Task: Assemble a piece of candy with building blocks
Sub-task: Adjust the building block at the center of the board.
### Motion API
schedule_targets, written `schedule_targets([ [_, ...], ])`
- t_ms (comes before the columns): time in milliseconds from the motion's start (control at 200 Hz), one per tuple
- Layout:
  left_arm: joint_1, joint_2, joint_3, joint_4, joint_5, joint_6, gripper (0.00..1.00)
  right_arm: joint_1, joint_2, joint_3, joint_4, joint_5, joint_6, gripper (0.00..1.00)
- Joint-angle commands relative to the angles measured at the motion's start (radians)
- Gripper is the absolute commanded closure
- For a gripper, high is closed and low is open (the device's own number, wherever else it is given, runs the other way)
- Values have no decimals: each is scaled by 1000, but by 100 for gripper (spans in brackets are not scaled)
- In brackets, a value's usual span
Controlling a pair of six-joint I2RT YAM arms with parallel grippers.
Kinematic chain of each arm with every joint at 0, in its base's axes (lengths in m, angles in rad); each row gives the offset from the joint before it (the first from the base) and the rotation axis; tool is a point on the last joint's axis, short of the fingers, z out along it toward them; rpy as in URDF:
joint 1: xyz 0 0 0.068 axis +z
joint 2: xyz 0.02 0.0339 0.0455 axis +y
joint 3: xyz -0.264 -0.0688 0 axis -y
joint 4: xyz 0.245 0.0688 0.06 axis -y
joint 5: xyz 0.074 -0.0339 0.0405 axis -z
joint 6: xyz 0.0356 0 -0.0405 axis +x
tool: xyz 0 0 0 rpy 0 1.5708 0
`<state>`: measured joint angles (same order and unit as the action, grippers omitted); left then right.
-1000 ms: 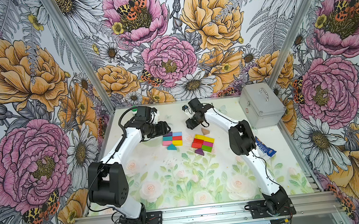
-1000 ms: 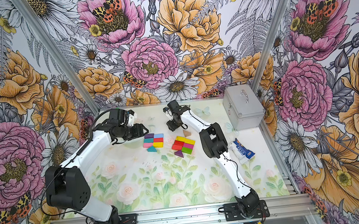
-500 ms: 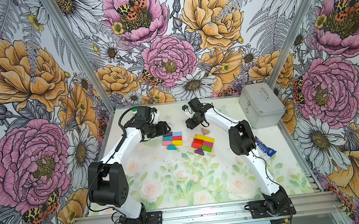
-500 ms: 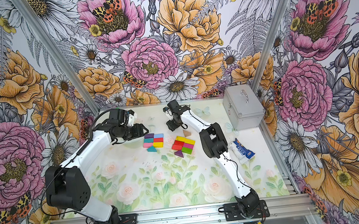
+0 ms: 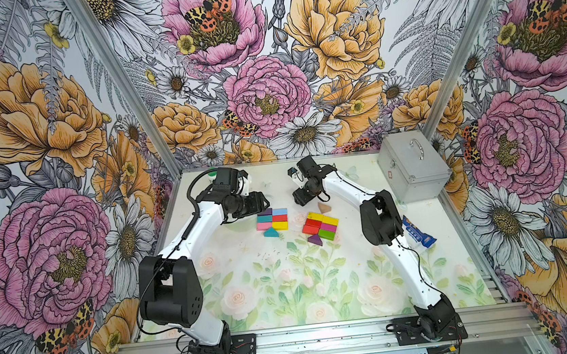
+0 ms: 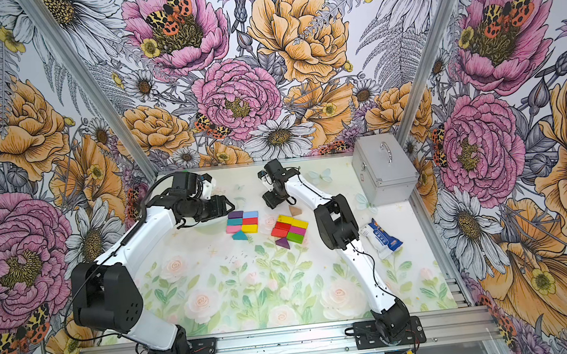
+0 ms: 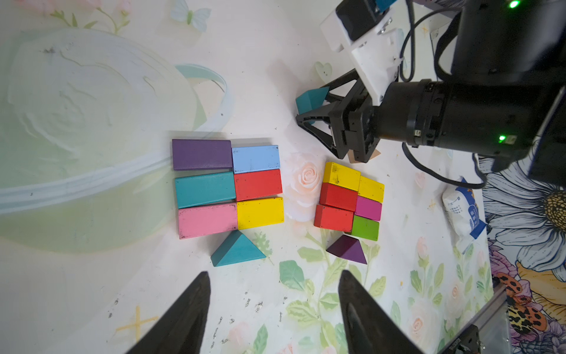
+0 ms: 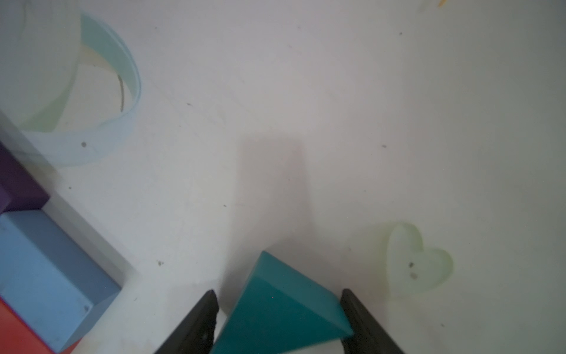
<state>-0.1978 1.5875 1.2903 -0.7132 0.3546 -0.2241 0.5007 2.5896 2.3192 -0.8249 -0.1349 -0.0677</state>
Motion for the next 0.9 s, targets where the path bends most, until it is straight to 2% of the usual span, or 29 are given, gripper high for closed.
schedule_targets([
  [0, 12, -14, 3, 6, -6, 28, 33, 7, 23, 28, -5, 0, 7, 32],
  [120, 11, -14, 3, 6, -7, 28, 33, 7, 21, 28, -6, -2, 8, 26],
  [320, 9, -17, 0, 6, -9, 28, 33, 6, -14, 8, -11, -34, 18, 25],
  [535, 1, -21, -1, 6, -13, 28, 33, 9, -16, -1, -20, -115, 19, 28],
  [896, -3, -23, -4, 6, -17, 24, 32, 17, 19, 25, -23, -146, 19, 34],
])
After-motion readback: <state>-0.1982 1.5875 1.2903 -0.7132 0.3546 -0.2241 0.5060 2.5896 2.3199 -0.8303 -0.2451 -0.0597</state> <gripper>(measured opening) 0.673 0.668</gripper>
